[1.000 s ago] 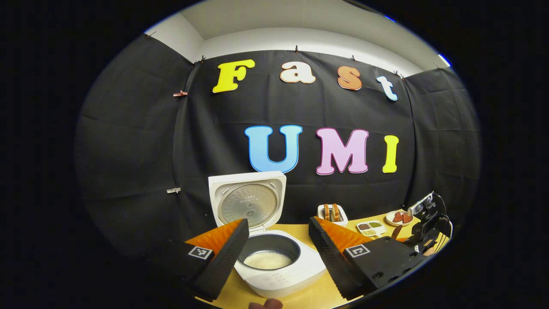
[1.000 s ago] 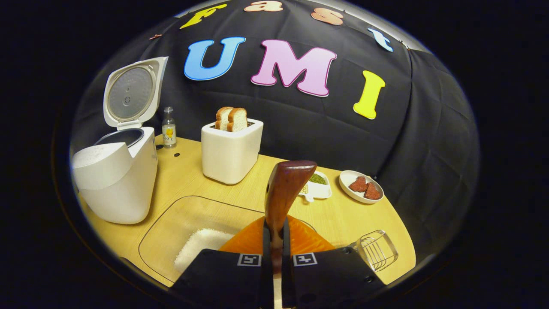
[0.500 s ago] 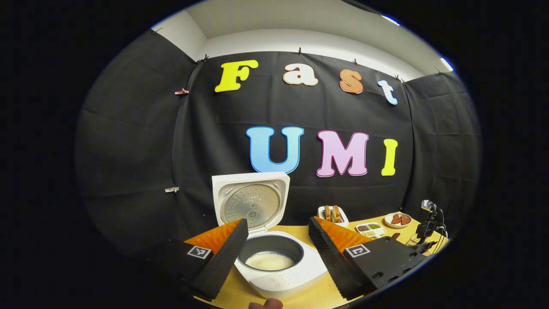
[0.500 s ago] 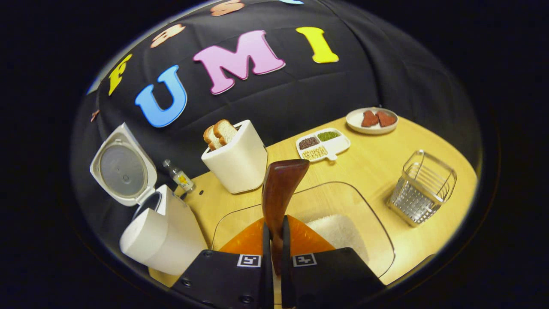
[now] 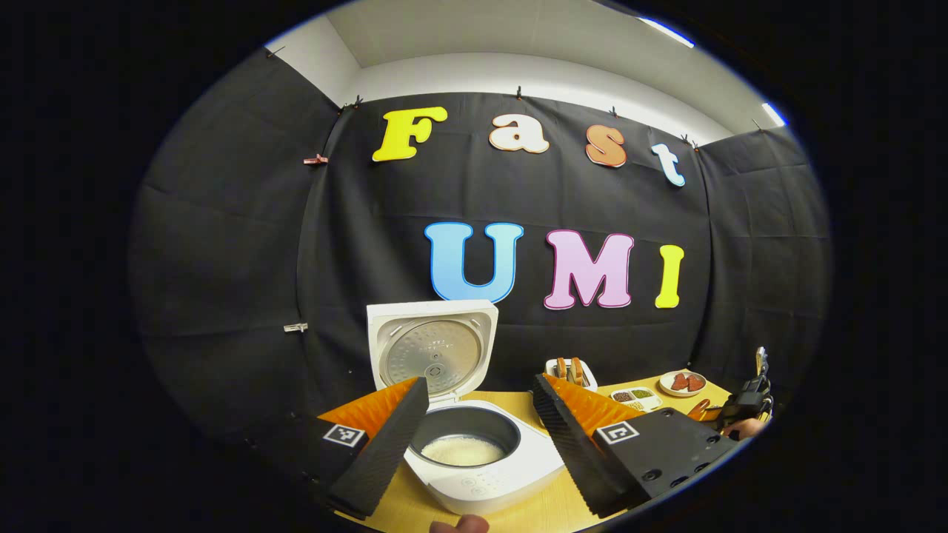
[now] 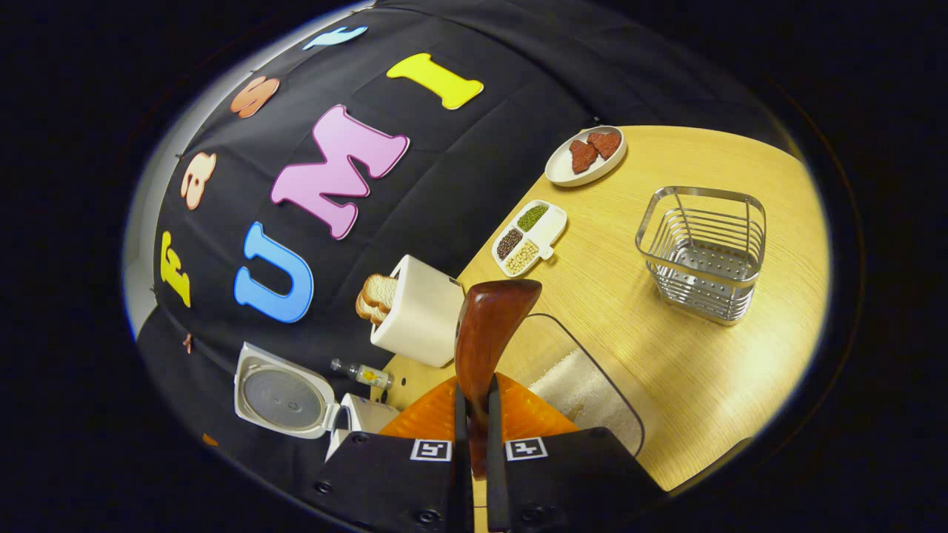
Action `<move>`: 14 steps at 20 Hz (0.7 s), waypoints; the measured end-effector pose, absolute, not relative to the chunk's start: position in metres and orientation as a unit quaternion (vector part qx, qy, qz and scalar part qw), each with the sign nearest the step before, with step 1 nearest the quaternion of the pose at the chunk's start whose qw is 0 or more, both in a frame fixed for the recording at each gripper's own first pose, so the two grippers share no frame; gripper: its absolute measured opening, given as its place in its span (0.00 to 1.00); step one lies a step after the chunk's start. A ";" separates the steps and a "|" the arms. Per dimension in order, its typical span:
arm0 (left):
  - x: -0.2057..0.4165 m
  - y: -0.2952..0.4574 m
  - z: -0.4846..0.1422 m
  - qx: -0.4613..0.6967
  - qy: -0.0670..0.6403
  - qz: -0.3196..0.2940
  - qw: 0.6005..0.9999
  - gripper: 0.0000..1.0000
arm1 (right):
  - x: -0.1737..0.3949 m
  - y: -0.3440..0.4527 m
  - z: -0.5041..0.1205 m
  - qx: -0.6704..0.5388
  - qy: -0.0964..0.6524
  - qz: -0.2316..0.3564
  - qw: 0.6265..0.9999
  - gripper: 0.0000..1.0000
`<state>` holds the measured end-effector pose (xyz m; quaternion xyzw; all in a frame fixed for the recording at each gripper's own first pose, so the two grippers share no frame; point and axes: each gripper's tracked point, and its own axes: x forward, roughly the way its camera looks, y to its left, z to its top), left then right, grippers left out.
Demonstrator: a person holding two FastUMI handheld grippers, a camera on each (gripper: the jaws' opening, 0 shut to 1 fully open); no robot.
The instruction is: Close the left gripper, press the button to open the rice cooker; take a wooden spoon from the chopstick holder with the right hand, scoop a spoonful of rice and pour it into the rice cooker, then put the wooden spoon back into the chopstick holder.
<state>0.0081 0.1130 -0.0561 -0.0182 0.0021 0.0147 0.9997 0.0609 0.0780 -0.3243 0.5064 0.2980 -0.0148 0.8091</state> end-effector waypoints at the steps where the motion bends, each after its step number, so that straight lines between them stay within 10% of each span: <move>1: 0.007 0.113 -0.055 -0.020 0.001 0.015 1.000 0.98 | 0.060 0.072 -0.320 0.525 0.297 -0.021 0.798 0.12; 14: -0.006 0.129 -0.066 -0.042 0.002 0.041 0.998 0.98 | 0.061 0.082 -0.221 0.629 0.251 0.018 0.735 0.12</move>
